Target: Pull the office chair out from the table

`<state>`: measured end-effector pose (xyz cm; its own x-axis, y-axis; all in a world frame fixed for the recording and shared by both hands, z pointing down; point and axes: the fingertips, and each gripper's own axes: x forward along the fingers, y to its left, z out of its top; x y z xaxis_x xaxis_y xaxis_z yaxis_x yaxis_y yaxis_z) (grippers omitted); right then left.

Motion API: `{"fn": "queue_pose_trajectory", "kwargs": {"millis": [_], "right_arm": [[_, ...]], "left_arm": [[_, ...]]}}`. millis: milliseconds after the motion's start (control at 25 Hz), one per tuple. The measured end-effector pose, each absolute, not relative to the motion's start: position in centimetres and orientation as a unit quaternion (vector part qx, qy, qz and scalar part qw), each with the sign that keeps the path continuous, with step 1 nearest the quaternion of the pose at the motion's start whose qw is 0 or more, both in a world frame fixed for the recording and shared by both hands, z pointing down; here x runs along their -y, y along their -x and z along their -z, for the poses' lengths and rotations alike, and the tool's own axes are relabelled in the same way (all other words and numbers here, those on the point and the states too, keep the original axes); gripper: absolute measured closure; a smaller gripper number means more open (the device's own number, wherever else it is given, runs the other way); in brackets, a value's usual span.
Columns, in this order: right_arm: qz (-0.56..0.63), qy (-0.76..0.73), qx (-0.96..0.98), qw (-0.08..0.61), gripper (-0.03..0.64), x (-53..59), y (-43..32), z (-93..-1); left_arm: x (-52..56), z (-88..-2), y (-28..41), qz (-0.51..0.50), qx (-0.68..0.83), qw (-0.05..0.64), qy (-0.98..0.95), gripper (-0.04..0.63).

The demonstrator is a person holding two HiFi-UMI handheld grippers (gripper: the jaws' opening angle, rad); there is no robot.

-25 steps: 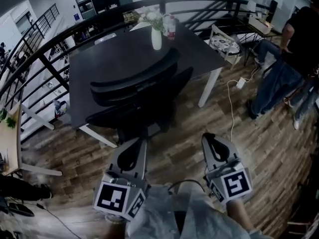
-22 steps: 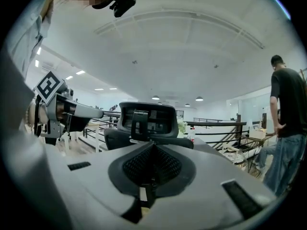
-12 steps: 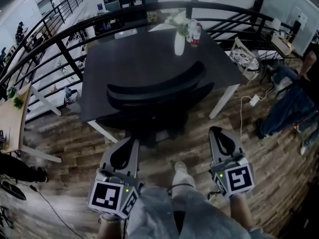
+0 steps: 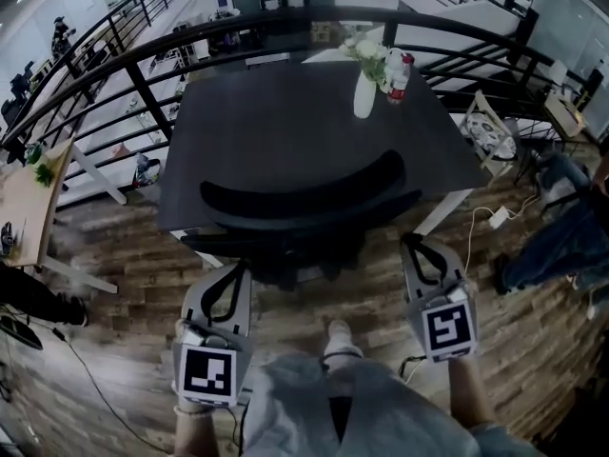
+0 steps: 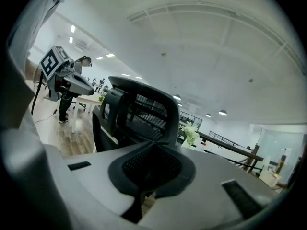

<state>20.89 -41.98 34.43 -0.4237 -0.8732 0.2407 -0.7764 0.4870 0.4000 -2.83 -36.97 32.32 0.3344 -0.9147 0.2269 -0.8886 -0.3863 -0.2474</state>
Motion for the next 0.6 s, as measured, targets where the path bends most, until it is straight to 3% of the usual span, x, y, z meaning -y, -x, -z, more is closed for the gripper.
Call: {"fn": "queue_pose_trajectory", "kwargs": {"millis": [160,320,600], "right_arm": [[0.153,-0.458,0.837,0.258,0.589,44.4,-21.3,-35.1],[0.189,-0.407,0.837,0.312,0.499,46.0,-21.2,-36.4],[0.282,-0.304,0.81,0.414,0.431,48.6,-20.6,-38.6]], "left_arm": [[37.9,-33.3,3.1,0.217,-0.546,0.068,0.806,0.579],[38.3,-33.8,2.9,0.238,-0.523,0.086,0.814,0.475],[39.7,-35.3,4.5,0.333,-0.501,0.14,0.786,0.408]]}}
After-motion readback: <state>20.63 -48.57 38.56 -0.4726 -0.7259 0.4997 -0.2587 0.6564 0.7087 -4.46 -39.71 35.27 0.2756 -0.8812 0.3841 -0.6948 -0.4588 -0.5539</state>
